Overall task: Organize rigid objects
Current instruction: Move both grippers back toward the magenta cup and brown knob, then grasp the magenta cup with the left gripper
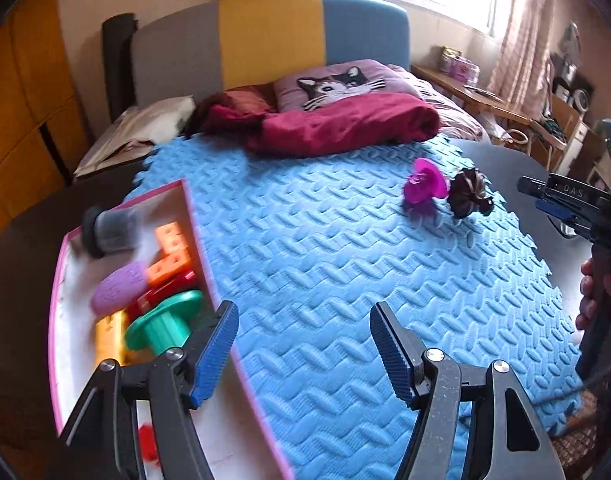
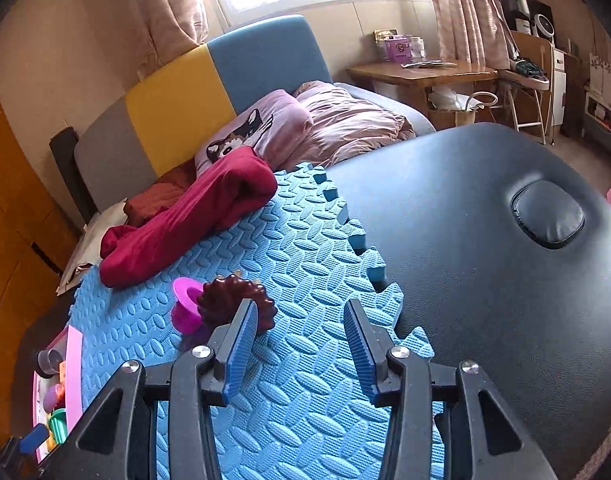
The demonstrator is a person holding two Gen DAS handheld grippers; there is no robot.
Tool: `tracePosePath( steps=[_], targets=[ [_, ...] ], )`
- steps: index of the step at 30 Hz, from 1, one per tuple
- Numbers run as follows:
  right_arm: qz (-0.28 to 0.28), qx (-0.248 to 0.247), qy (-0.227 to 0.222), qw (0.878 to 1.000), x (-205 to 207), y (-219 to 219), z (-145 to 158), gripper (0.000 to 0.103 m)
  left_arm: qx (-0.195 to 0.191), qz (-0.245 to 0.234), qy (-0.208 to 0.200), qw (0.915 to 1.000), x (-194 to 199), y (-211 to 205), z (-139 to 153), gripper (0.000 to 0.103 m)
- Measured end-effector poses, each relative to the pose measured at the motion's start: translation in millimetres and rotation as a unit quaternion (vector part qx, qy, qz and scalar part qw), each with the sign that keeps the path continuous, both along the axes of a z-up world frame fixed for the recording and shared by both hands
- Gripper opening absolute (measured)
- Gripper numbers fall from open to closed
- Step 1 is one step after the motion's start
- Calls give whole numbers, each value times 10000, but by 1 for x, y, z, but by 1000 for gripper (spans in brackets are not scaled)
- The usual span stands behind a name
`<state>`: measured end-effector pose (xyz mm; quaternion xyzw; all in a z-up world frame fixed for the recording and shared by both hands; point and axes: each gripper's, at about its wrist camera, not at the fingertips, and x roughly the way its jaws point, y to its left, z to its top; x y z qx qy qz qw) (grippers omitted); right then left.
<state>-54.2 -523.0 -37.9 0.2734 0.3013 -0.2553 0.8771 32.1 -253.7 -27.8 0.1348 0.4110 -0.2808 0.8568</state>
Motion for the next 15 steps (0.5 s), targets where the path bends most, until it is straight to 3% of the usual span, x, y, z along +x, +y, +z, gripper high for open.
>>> tracePosePath(
  steps=[15],
  targets=[
    [-79,449,-163,9988,-5,-12,-4,45,303,-1096,-183,9933,35,-103,-11,69]
  ],
)
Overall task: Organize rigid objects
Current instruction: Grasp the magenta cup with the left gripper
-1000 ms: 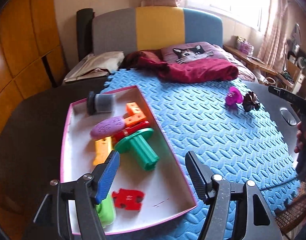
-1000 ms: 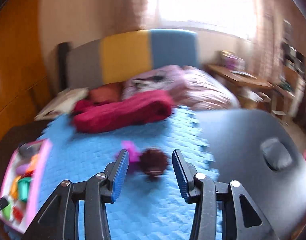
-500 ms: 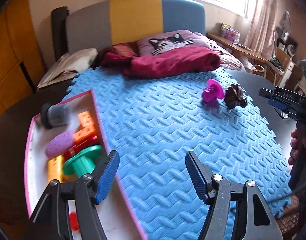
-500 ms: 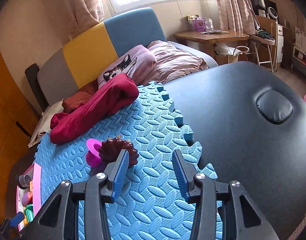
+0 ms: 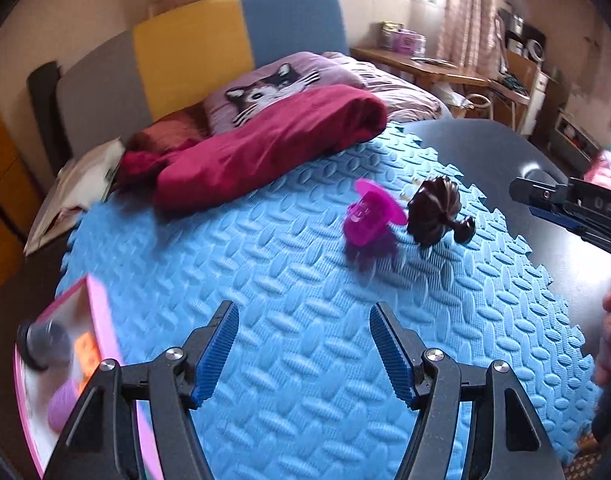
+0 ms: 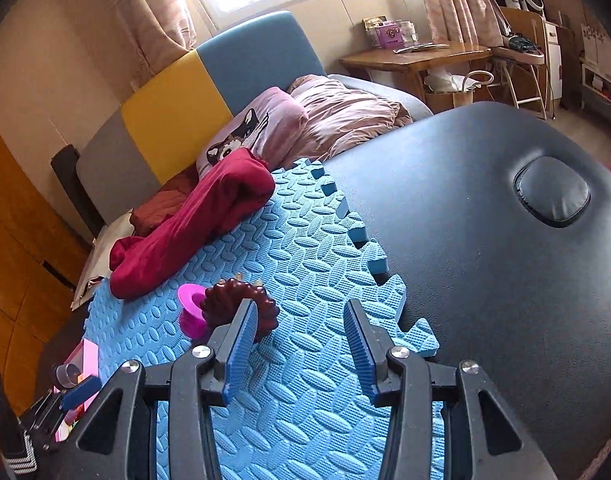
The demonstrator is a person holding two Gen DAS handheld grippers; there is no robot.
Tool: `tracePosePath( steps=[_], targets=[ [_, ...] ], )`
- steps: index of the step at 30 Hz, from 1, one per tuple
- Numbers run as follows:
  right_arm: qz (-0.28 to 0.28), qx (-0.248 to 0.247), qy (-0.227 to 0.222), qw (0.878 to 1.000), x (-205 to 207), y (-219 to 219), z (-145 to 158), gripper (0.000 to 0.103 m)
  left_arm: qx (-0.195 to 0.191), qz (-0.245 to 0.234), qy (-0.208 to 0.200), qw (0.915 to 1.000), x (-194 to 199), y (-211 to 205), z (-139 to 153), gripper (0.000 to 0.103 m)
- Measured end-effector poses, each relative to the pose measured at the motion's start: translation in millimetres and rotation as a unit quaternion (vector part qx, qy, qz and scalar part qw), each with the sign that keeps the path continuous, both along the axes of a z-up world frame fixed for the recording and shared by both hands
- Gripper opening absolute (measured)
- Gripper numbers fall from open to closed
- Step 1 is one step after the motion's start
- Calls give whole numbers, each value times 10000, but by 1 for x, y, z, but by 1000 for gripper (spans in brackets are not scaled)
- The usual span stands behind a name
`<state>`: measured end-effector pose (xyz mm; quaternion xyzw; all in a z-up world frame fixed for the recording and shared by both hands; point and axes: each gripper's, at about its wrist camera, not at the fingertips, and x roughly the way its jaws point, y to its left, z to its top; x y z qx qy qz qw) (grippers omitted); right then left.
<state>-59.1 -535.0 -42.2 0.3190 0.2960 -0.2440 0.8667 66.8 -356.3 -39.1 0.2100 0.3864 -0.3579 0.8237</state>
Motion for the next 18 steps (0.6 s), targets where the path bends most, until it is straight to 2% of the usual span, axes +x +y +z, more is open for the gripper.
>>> tracePosePath(
  steps=[10,18],
  targets=[
    [8,286,-72,9996,0,-6,-4,45,0,-683,-67,9976,26,-48,-12,69],
    [79,498,-41,9987,3,-9,-9,45,225,-1456,-280,9887,29,-80,-25,69]
  ],
)
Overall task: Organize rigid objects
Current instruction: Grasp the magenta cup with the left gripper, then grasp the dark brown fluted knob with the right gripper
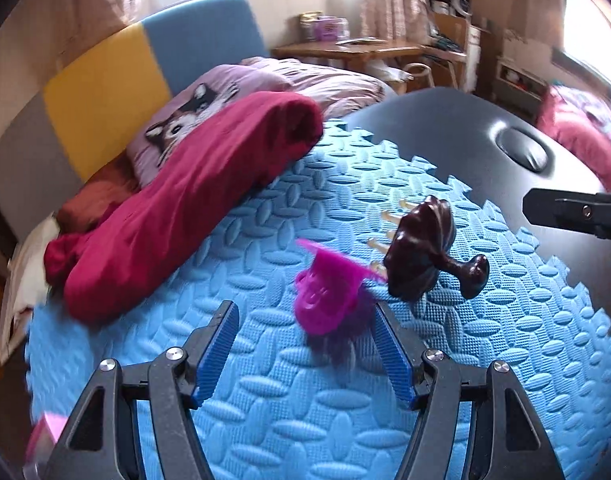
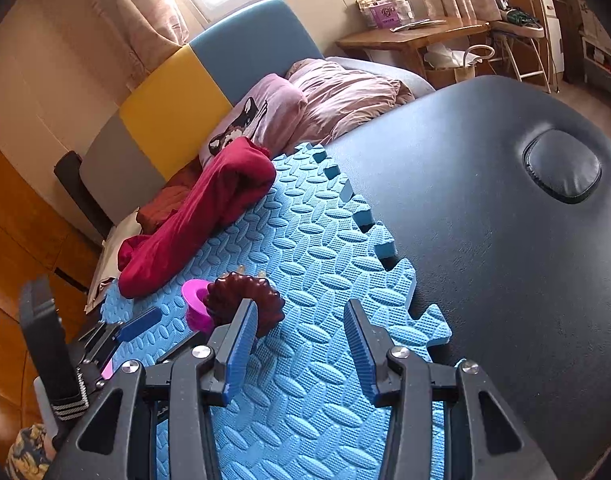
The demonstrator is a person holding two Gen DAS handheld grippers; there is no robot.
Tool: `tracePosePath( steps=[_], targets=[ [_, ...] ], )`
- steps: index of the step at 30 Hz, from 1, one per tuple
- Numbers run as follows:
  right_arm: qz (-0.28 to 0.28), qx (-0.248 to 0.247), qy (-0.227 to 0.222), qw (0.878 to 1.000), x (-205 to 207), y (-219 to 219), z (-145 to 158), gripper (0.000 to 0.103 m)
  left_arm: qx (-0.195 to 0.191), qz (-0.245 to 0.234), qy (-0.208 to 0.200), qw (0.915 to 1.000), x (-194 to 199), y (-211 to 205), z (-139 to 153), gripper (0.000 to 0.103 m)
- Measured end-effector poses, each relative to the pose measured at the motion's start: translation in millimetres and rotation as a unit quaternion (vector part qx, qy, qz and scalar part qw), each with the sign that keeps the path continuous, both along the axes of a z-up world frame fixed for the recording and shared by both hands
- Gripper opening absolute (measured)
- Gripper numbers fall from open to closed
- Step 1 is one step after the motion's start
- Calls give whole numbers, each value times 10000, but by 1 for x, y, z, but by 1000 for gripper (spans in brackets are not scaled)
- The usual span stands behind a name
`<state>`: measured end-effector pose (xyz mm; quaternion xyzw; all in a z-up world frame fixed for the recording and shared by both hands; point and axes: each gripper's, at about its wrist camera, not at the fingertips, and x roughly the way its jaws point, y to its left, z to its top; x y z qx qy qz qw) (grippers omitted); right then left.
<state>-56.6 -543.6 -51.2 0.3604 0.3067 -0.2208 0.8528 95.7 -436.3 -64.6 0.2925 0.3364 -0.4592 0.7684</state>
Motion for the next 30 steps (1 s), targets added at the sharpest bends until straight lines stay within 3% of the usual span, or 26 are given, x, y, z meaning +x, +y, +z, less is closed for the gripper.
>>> tracePosePath(
  steps=[8,11,12,21,30],
  targets=[
    [28,153,13,9999,2,-3,-3,45,-2,-540,32,9985,8,-19,-11,66],
    [36,148,19,9999,2,-2,-3,45,-81,-549,252,9981,14,-24,-15,50],
    [39,147,28,9999,3,-2,-4,45,-77,-508,315,9982,16,-25,-17,32],
    [45,188,62,9998,4,-3,-6,45,-208,284,655,9972,6,-5,-17,32],
    [31,330,110,9994,2,-6,-11,45,-220,1330,1072,9851,-4,43,-13,32]
  ],
)
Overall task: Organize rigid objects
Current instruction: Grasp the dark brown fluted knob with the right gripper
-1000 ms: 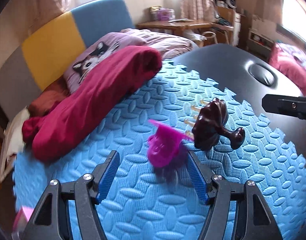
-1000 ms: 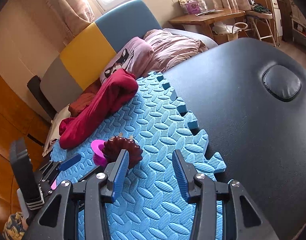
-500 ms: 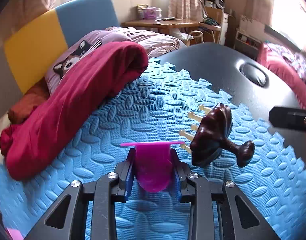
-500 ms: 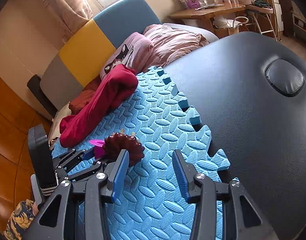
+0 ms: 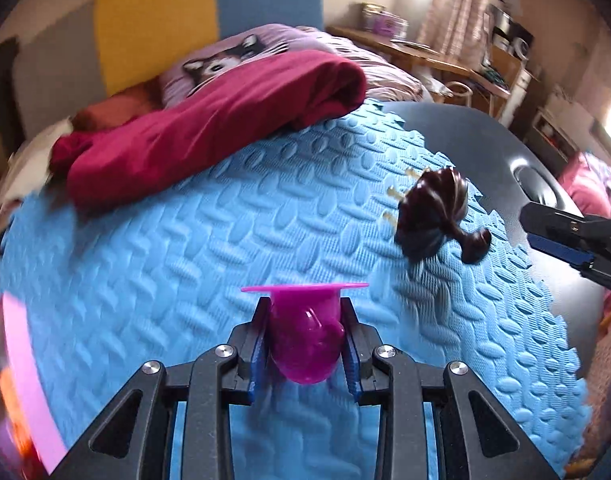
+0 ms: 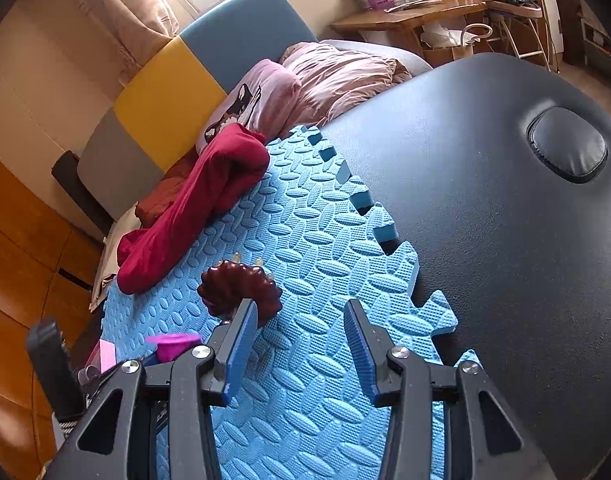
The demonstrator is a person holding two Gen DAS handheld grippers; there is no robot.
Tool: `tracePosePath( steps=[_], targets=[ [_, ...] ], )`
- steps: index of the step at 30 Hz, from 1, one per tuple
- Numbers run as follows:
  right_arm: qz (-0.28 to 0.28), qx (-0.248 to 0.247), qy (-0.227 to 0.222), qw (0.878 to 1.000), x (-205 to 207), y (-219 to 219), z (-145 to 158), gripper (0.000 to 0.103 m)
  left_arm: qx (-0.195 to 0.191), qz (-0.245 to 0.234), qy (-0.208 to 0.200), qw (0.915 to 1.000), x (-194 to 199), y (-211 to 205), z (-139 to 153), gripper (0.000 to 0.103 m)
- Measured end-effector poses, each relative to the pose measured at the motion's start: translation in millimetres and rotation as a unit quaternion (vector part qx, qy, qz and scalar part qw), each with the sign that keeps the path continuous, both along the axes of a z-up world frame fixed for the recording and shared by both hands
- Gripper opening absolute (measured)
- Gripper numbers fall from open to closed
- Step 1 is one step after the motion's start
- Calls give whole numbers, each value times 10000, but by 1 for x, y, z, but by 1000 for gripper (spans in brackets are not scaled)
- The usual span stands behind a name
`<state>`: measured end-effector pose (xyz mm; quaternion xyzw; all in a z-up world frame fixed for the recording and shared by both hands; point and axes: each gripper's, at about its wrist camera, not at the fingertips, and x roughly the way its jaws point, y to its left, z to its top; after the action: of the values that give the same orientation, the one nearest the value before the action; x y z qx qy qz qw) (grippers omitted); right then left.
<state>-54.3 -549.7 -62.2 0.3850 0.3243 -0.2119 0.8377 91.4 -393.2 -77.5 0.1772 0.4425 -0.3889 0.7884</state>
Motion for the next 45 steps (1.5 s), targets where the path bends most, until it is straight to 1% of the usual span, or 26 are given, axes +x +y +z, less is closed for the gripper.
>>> tracePosePath(
  steps=[2,5,8,12,16,18,20,23,25,28,30,33,37,40,43,44,45],
  targets=[
    [1,34,-10,10000,-1,-1,-1,45,24,268,2,9996,-7,13,1,32],
    [-14,126,-45,9999,-2,-2,-2,45,-71,620,8,9980,-21,37,3,32],
    [-33,253,-117,9996,-5,-4,-4,45,-127,822,-100,9965,-39,60,4,32],
    [13,373,-224,9991,-6,-3,-4,45,-129,907,-310,9953,-60,83,-6,32],
    [239,346,-274,9987,0,4,-2,45,-240,893,-586,9940,-71,90,-9,32],
    [411,348,-235,9983,6,9,-3,50,-273,893,-558,9941,-69,90,-9,32],
    [504,152,-102,9986,12,16,-1,67,-316,892,-517,9942,-67,91,-10,32],
    [633,-136,-25,9979,19,24,1,71,-323,884,-533,9941,-68,91,-10,32],
    [712,-199,41,9973,23,29,0,76,-330,884,-536,9941,-68,91,-10,32],
    [832,-302,153,9960,30,32,-3,76,-363,886,-517,9941,-68,92,-11,32],
    [841,-513,314,9946,36,34,-3,76,-368,887,-520,9940,-68,92,-11,32],
    [864,-722,408,9928,46,34,-1,76,-359,887,-536,9940,-69,92,-11,32],
    [880,-1109,588,9882,67,32,0,77,-375,890,-527,9939,-69,92,-11,32],
    [936,-1297,778,9841,85,31,-3,77,-388,890,-514,9939,-68,92,-11,32],
    [1107,-1414,911,9795,101,33,-8,77,-406,890,-500,9939,-68,93,-11,32],
    [1161,-1460,938,9780,105,34,-11,76,-409,889,-498,9939,-68,93,-11,32],
    [1241,-1455,908,9773,107,34,-15,72,-416,889,-492,9940,-68,93,-11,32]
  ],
)
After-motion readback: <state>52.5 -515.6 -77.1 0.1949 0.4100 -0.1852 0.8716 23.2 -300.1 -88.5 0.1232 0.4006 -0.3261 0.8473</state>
